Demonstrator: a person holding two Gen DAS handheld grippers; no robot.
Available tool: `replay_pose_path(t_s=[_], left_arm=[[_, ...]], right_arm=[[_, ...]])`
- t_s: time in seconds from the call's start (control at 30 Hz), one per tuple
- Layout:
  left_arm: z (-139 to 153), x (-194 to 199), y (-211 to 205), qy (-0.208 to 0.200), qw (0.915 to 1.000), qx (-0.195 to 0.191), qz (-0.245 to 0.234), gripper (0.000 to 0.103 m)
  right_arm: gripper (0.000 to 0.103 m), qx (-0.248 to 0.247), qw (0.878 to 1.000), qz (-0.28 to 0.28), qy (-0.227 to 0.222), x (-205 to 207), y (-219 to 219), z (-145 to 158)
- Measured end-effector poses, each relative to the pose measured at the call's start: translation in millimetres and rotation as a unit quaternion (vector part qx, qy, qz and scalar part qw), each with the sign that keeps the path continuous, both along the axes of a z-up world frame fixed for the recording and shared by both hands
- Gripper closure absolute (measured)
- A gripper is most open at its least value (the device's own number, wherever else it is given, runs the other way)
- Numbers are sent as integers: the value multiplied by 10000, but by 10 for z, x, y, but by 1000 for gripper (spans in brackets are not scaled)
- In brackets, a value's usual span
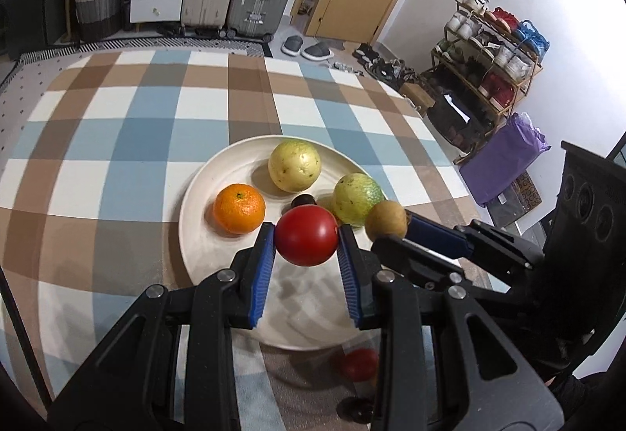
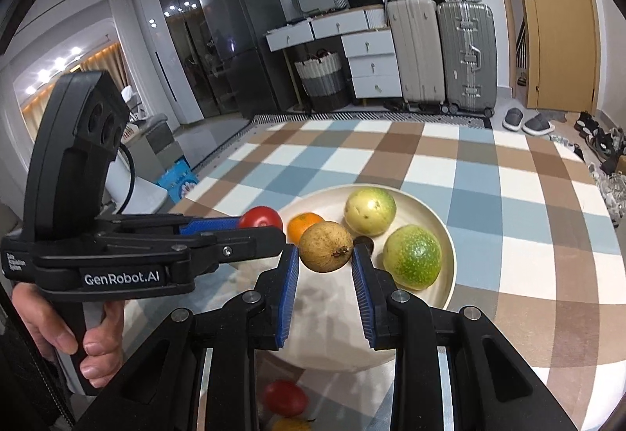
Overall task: Organize fruits
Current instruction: 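Carry the tomato and brown fruit onto the plate and open both grippers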
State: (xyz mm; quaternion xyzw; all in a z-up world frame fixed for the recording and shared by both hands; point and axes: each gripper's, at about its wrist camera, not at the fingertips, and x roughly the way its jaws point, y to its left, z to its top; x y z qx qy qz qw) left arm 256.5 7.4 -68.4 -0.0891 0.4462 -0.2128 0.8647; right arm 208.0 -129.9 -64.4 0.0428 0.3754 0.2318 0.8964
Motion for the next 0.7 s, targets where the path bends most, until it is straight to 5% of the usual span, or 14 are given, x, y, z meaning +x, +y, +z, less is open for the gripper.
replay_pose_path(t_s=[0.7], left_arm=[[-371, 348, -91, 343, 9993, -40, -120, 74]], right_arm=[[75, -113, 9989, 72, 453, 130, 61, -413]])
